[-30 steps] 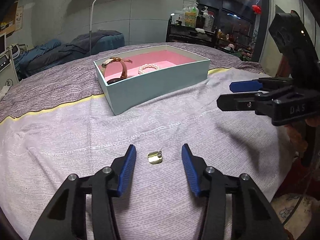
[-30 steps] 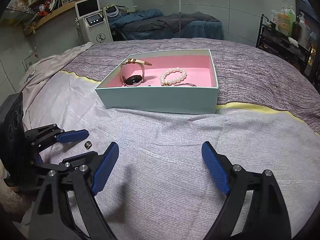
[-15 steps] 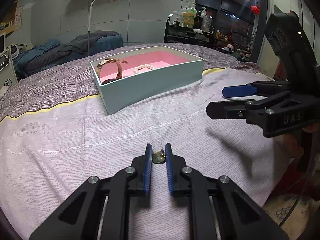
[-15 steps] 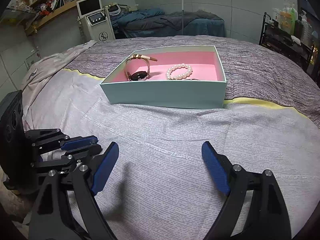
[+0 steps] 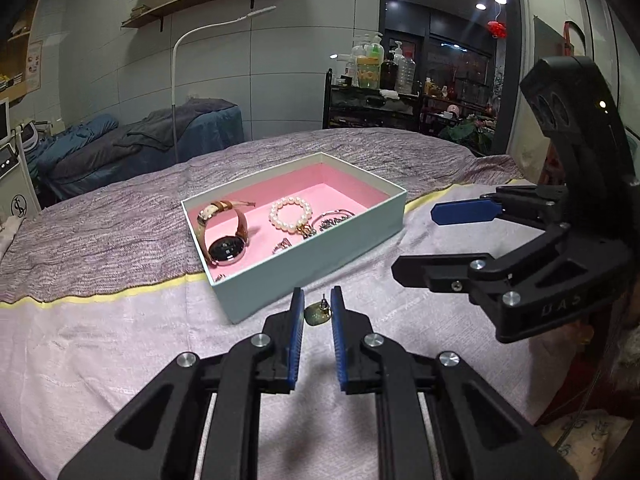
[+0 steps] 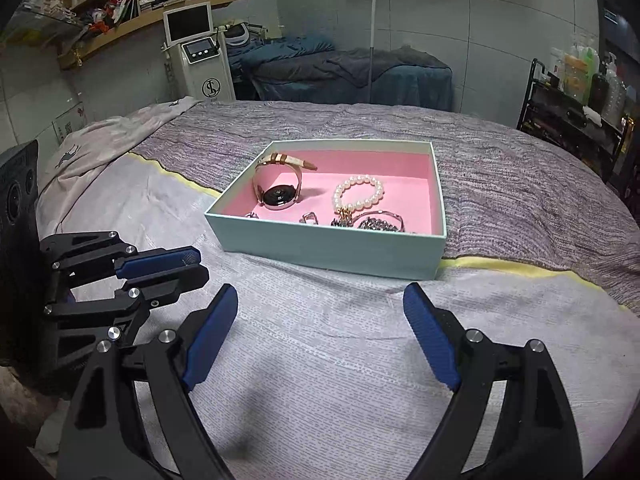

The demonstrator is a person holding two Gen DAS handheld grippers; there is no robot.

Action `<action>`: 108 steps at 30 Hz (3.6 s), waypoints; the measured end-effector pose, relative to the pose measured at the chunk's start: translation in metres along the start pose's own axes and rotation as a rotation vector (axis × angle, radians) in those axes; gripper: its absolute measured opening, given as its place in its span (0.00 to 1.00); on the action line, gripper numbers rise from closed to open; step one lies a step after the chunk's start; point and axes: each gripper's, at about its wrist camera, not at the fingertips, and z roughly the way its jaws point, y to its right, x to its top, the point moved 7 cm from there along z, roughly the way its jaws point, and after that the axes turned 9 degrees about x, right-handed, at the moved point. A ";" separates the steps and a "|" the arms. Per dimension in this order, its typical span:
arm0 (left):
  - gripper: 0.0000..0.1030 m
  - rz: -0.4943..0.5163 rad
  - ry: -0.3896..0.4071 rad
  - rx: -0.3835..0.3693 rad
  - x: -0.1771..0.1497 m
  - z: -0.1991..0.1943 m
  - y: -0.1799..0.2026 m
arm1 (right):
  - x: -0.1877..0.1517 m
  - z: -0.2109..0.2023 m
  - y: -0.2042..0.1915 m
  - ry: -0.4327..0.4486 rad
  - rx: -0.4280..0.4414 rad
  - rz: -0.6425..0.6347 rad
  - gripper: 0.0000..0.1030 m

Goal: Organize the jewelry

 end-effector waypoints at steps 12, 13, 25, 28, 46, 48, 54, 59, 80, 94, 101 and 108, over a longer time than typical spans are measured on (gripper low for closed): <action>0.13 0.018 0.023 0.033 0.051 0.033 -0.023 | 0.053 0.006 0.021 0.043 -0.047 -0.036 0.82; 0.13 0.022 0.017 0.032 0.052 0.037 -0.023 | 0.054 0.007 0.023 0.041 -0.049 -0.033 0.82; 0.13 0.036 -0.075 0.033 0.051 0.088 -0.027 | 0.051 0.034 0.044 -0.007 -0.067 0.008 0.82; 0.13 0.044 -0.077 0.040 0.049 0.092 -0.028 | 0.050 0.037 0.046 -0.013 -0.070 0.010 0.82; 0.93 0.015 -0.003 0.165 0.053 0.072 -0.044 | 0.046 0.031 0.052 0.006 -0.111 0.013 0.82; 0.94 -0.028 0.015 0.176 0.051 0.063 -0.050 | 0.045 0.026 0.051 0.021 -0.119 0.018 0.82; 0.94 -0.096 0.055 0.215 0.041 0.031 -0.056 | 0.039 0.003 0.044 0.095 -0.140 0.038 0.85; 0.94 -0.153 0.088 0.237 0.028 0.003 -0.048 | 0.026 -0.016 0.027 0.148 -0.138 0.038 0.88; 0.94 -0.252 0.191 0.377 -0.032 -0.072 -0.006 | -0.061 -0.079 -0.033 0.284 -0.217 0.027 0.92; 0.94 -0.279 0.202 0.406 -0.043 -0.091 -0.001 | -0.075 -0.106 -0.039 0.348 -0.270 0.030 0.92; 0.94 -0.276 0.205 0.426 -0.043 -0.090 -0.004 | -0.075 -0.108 -0.039 0.353 -0.266 0.033 0.92; 0.94 -0.272 0.206 0.440 -0.044 -0.091 -0.006 | -0.075 -0.108 -0.039 0.349 -0.266 0.038 0.92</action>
